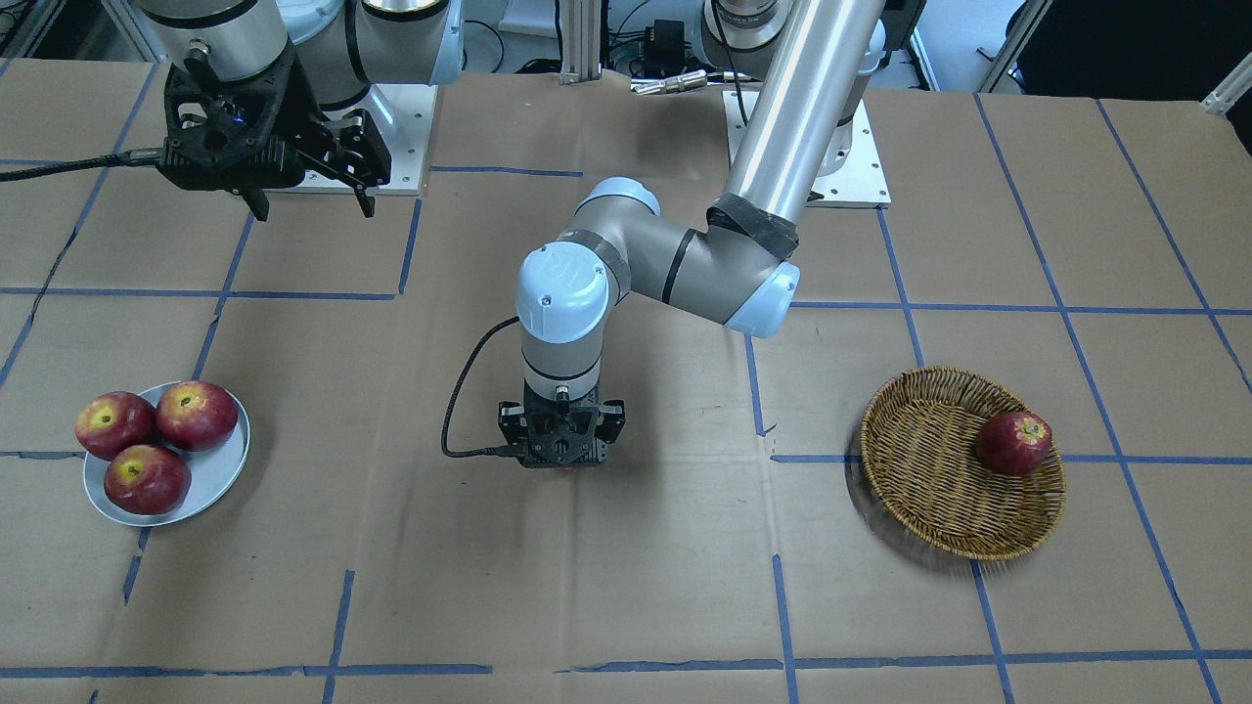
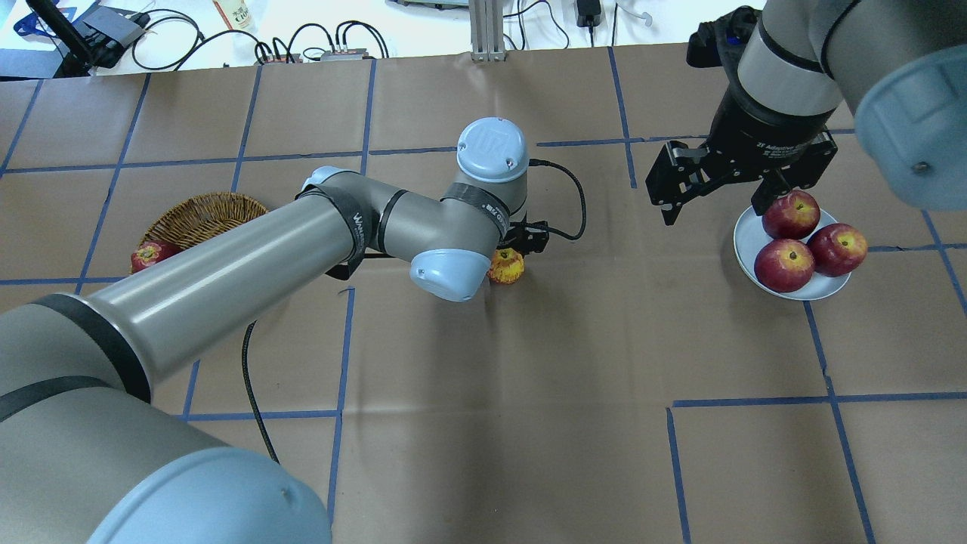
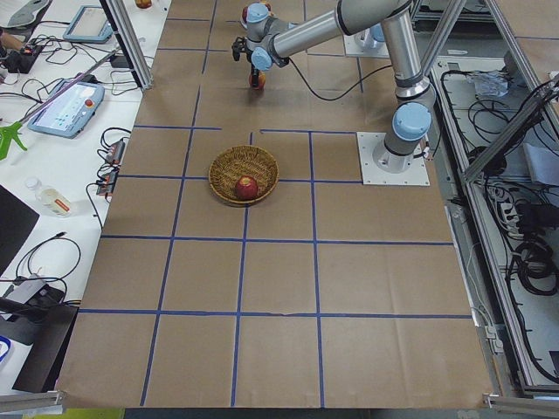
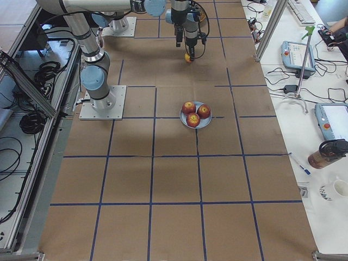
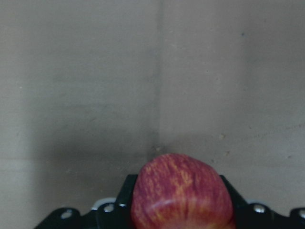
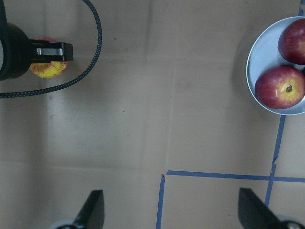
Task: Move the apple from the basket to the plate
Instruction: 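Carry the apple with the left gripper toward the table center, then set the apple down mid-table and raise the left gripper back over the basket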
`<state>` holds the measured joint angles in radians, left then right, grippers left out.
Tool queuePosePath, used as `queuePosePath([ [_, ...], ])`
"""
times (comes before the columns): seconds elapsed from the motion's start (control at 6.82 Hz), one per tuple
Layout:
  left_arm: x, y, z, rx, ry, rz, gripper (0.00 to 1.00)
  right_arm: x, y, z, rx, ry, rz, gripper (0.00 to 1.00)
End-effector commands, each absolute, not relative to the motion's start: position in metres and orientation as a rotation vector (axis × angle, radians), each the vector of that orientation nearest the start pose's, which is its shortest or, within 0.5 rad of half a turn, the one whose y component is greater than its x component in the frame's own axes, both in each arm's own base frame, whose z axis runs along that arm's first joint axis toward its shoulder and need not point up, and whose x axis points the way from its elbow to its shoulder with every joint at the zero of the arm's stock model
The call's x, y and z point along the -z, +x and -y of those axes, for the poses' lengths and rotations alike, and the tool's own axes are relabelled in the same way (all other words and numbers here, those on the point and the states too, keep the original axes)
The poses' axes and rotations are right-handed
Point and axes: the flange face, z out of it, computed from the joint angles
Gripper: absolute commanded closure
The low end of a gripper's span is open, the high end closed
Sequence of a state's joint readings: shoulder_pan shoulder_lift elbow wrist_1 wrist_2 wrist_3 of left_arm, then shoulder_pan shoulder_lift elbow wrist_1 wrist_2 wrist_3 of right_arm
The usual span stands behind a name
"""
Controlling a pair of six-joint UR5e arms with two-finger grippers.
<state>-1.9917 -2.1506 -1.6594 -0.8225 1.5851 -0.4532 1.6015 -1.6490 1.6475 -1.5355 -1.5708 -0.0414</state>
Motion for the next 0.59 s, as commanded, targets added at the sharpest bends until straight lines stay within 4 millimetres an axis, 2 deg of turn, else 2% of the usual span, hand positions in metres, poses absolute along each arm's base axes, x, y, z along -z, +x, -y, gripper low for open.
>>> queuePosePath([
  [0.0, -0.182, -0.385, 0.536, 0.117, -0.073, -3.162, 0.01, -0.484, 0.147, 0.451, -0.053, -0.113, -3.139, 0.00],
  [0.15, -0.187, -0.383, 0.536, 0.115, -0.076, -3.161, 0.01, -0.484, 0.147, 0.451, -0.053, -0.113, -3.139, 0.00],
  [0.29, -0.209, -0.381, 0.536, 0.140, -0.071, -3.166, 0.01, -0.484, 0.147, 0.451, -0.053, -0.113, -3.139, 0.00],
  [0.44, -0.256, -0.352, 0.541, 0.145, -0.124, -3.164, 0.01, -0.484, 0.147, 0.451, -0.053, -0.113, -3.139, 0.00],
])
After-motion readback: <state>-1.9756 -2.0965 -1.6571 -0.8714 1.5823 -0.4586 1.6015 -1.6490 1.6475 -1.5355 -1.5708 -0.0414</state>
